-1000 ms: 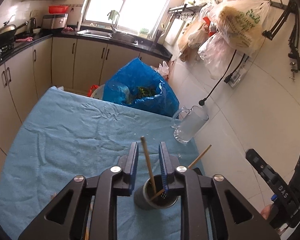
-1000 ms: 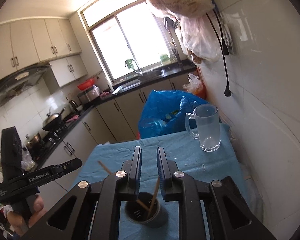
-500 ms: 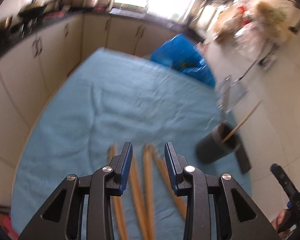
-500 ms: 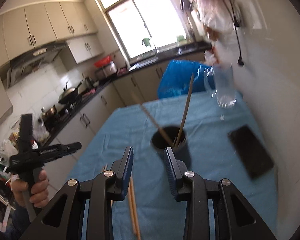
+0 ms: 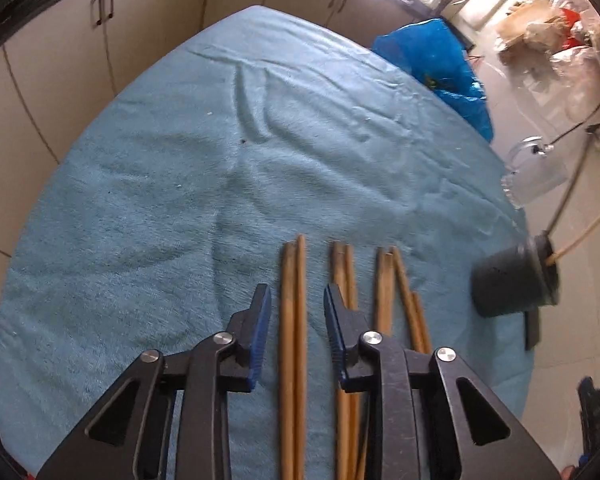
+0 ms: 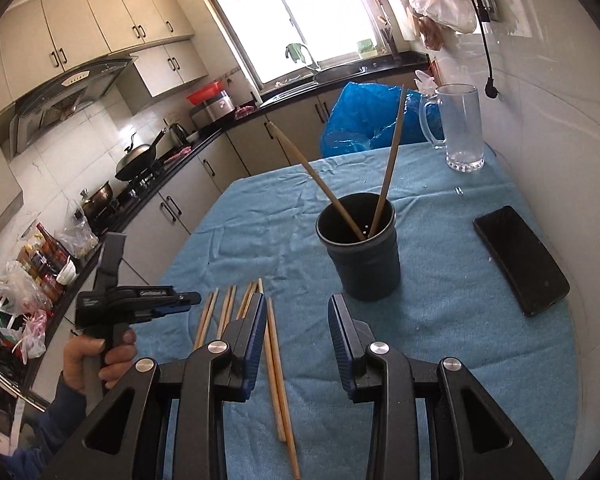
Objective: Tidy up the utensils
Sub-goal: 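Return the grippers to the chopsticks and close on another chopstick, then lift the grasped chopstick upright off the towel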
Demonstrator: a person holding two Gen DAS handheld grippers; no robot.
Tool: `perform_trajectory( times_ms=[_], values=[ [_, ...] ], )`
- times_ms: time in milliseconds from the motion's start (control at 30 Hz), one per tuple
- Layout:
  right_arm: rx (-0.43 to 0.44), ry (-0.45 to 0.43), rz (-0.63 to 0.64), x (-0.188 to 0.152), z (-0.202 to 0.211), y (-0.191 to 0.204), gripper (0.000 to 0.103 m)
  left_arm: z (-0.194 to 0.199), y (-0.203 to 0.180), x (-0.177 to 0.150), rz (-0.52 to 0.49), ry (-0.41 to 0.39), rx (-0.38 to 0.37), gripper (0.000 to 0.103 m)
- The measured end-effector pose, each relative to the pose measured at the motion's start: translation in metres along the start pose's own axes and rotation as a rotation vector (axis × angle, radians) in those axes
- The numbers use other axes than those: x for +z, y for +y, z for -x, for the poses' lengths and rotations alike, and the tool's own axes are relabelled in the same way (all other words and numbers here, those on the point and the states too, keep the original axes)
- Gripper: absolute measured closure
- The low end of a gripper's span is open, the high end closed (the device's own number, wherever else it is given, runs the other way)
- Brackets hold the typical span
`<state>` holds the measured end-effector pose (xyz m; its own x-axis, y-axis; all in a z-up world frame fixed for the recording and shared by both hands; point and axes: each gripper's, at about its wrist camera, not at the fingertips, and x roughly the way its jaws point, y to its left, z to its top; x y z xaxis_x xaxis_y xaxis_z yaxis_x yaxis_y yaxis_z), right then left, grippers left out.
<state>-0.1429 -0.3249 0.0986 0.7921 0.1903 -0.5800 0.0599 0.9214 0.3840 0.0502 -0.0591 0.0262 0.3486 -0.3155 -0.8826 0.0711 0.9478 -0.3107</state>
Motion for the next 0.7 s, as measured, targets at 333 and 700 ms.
perform_trajectory(
  times_ms=[333, 700],
  values=[
    [0.004, 0.033, 0.023, -0.002, -0.010, 0.011, 0.068, -0.023, -0.003, 0.005, -0.040, 0.003, 0.054, 0.089],
    [0.024, 0.162, 0.053, 0.001, -0.059, 0.034, 0.068, -0.010, 0.030, -0.003, -0.044, -0.025, 0.031, 0.095]
  ],
)
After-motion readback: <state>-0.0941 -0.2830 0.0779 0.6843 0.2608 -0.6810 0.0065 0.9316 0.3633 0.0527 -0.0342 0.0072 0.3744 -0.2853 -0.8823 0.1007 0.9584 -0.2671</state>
